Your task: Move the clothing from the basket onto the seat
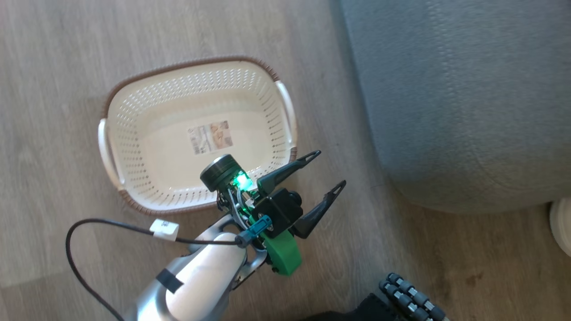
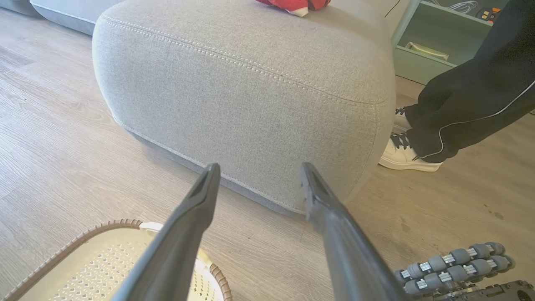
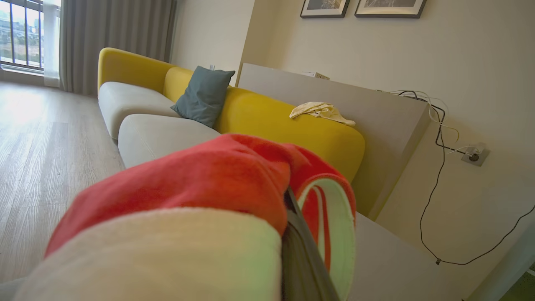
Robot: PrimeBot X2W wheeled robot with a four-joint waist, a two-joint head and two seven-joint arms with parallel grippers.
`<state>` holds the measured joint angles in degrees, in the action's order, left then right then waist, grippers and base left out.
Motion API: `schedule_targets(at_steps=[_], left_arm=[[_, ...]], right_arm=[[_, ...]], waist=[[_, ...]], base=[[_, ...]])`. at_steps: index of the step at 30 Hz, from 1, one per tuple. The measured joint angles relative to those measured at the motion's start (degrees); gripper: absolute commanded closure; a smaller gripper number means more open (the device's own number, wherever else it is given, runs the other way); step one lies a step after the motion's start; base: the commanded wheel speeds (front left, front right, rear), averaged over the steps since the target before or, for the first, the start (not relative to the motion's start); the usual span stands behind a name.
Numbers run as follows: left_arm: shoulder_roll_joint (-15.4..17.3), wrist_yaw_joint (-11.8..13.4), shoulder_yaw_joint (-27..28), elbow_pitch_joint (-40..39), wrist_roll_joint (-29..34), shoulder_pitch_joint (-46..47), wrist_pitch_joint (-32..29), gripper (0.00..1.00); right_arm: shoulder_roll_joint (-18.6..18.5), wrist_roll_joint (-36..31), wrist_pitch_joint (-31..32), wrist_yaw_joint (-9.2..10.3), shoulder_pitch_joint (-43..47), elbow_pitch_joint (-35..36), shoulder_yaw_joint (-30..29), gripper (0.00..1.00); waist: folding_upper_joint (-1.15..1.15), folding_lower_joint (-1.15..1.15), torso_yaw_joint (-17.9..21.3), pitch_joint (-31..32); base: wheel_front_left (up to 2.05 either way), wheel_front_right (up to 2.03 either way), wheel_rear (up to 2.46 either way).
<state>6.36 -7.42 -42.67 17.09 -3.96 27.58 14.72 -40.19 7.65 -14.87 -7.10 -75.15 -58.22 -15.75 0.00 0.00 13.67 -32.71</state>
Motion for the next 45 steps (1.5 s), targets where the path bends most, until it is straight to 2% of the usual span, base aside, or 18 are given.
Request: schedule_targets(at_steps=[9,17,21,26,34,35,36,37,38,45], left_arm=[[-0.4,0.0,0.3,-0.8,1.1,0.6,0.0,0.00],[-0.5,0.0,0.8,-0.8,1.4,1.7,0.0,0.00],[-0.8,0.0,1.0,-0.8,1.4,1.9,0.0,0.00],[-0.9,0.0,1.0,-0.8,1.4,1.9,0.0,0.00],[-1.1,0.0,1.5,-0.8,1.4,1.9,0.0,0.00],[-1.2,0.0,1.5,-0.8,1.4,1.9,0.0,0.00],[-1.2,0.0,1.6,-0.8,1.4,1.9,0.0,0.00],[-1.3,0.0,1.6,-0.8,1.4,1.9,0.0,0.00],[-1.4,0.0,1.5,-0.8,1.4,1.9,0.0,0.00],[-2.1,0.0,1.5,-0.9,0.7,1.6,0.0,0.00]], right_arm=[[0.7,-3.8,0.0,0.00,0.7,-8.5,-2.9,1.00],[1.0,-8.6,0.7,0.00,2.3,-15.3,-6.2,1.00],[1.9,-11.6,4.7,0.00,3.9,-16.2,-5.4,1.00],[2.6,-12.1,7.0,0.00,5.0,-16.5,-5.6,1.00],[4.3,-12.3,7.6,0.00,5.4,-16.7,-5.8,1.00],[4.3,-12.2,7.5,0.00,5.4,-16.7,-5.8,0.88],[4.3,-12.2,7.4,0.00,5.4,-16.8,-5.8,0.60],[4.3,-12.2,7.4,0.00,5.4,-16.9,-5.8,0.16],[4.3,-12.2,7.3,0.00,5.4,-16.9,-5.6,0.00],[4.0,-12.7,9.7,0.00,5.8,-17.0,-4.7,0.00]], waist=[[0.00,0.00,-3.1,-4.0],[0.00,0.00,-4.3,-5.6],[0.00,0.00,-4.6,-5.7],[0.00,0.00,-4.8,-5.8],[0.00,0.00,-4.8,-4.9],[0.00,0.00,-4.8,-4.7],[0.00,0.00,-4.8,-4.4],[0.00,0.00,-4.8,-4.2],[0.00,0.00,-4.8,-3.8],[0.00,0.00,-4.9,-0.5]], base=[[0.00,0.00,0.00],[0.00,0.00,0.00],[0.00,0.00,0.00],[0.00,0.00,0.00],[0.00,0.00,0.00],[0.00,0.00,0.00],[0.00,0.00,0.00],[0.00,0.00,0.00],[0.00,0.00,0.00],[0.00,0.00,0.00]])
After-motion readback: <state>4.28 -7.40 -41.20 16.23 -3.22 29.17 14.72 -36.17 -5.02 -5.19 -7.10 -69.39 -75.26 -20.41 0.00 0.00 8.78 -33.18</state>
